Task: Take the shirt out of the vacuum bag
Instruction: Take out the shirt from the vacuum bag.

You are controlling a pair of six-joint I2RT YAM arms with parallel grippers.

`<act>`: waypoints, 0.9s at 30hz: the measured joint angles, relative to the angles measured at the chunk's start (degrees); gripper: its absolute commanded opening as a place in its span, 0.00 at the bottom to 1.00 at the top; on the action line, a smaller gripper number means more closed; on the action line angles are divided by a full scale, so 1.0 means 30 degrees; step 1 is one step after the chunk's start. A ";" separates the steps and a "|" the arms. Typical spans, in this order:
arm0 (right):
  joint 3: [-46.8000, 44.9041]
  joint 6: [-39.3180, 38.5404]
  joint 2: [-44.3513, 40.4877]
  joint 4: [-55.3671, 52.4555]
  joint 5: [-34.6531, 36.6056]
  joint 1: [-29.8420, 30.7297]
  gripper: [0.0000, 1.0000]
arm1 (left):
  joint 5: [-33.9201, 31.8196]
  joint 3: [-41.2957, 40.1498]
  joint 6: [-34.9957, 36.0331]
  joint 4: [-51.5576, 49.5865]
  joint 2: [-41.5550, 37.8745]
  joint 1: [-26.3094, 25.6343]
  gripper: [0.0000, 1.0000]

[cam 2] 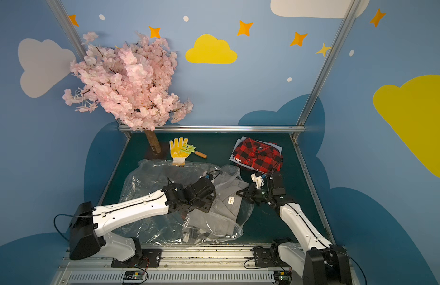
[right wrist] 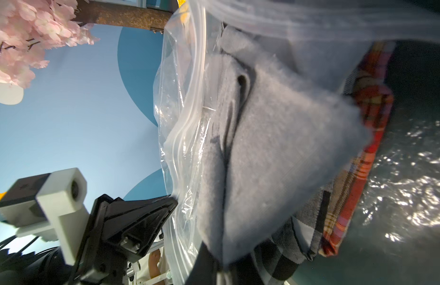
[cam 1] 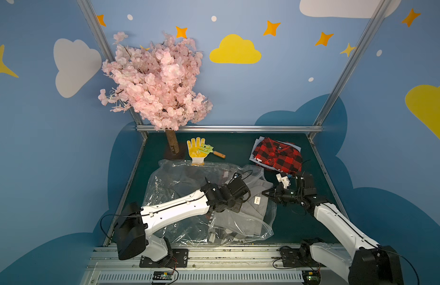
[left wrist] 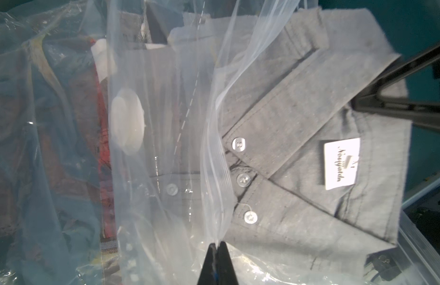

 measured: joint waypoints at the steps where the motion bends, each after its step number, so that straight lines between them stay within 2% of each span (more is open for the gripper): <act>1: 0.0073 -0.0197 -0.0240 -0.0306 -0.0080 -0.0306 0.00 | 0.0022 -0.0146 0.0000 0.0095 0.0007 0.0007 0.03; 7: 0.0809 -0.1749 -0.1413 -0.2368 -0.0648 -0.2470 0.00 | 0.0022 -0.0321 -0.0219 0.0350 0.0488 0.0029 0.03; 13: 0.1807 -0.4903 -0.1005 -0.5931 -0.0867 -0.5792 0.00 | -0.0102 -0.0321 -0.0372 0.0357 0.1144 0.0073 0.03; 19: 0.3162 -0.7133 0.1056 -0.8051 0.0619 -0.7788 0.00 | -0.0109 -0.1005 -0.0423 0.0772 0.1384 0.0138 0.03; 27: 0.6229 -0.9602 0.6149 -1.0506 0.3169 -0.8706 0.01 | -0.0109 -0.1887 -0.0430 0.1122 0.1588 0.0175 0.03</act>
